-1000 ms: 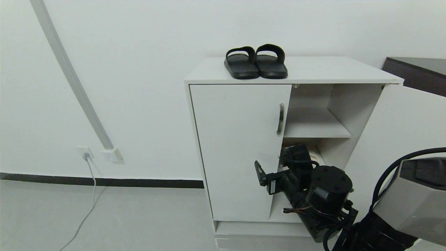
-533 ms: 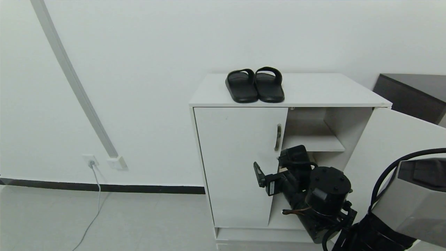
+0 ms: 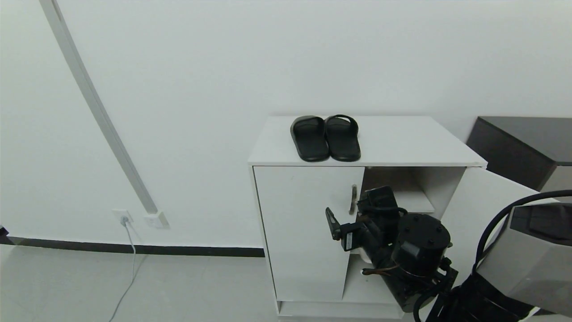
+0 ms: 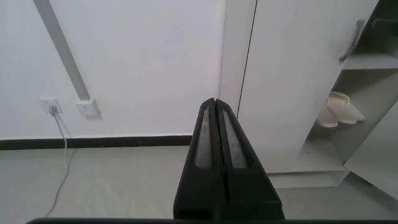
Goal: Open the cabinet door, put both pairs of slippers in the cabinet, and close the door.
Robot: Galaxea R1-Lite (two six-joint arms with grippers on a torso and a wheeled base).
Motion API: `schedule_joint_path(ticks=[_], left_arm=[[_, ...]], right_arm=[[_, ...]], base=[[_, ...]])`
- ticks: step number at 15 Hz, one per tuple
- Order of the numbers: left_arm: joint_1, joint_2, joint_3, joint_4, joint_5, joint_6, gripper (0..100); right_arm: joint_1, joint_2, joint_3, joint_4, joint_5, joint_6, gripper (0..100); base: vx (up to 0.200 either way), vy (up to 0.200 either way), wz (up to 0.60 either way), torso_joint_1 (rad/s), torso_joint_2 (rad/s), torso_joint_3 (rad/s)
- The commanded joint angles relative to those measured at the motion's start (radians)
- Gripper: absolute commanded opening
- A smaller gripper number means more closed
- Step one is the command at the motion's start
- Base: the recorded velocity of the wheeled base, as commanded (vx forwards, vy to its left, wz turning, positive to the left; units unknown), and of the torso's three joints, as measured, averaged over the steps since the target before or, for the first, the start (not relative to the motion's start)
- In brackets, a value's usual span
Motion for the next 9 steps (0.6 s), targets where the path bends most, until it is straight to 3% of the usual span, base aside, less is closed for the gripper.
schedule_joint_path(ticks=[1, 9], left_arm=[[0.0, -0.002, 0.0, 0.0, 0.0, 0.0, 0], [0.0, 0.0, 0.0, 0.0, 0.0, 0.0, 0]], right_arm=[[0.001, 0.001, -0.001, -0.001, 0.0, 0.0, 100], [-0.002, 0.003, 0.001, -0.045, 0.037, -0.035, 100]], base=[[0.0, 0.0, 0.0, 0.227, -0.54, -0.325], [0.0, 0.0, 0.0, 0.232, -0.54, -0.302]])
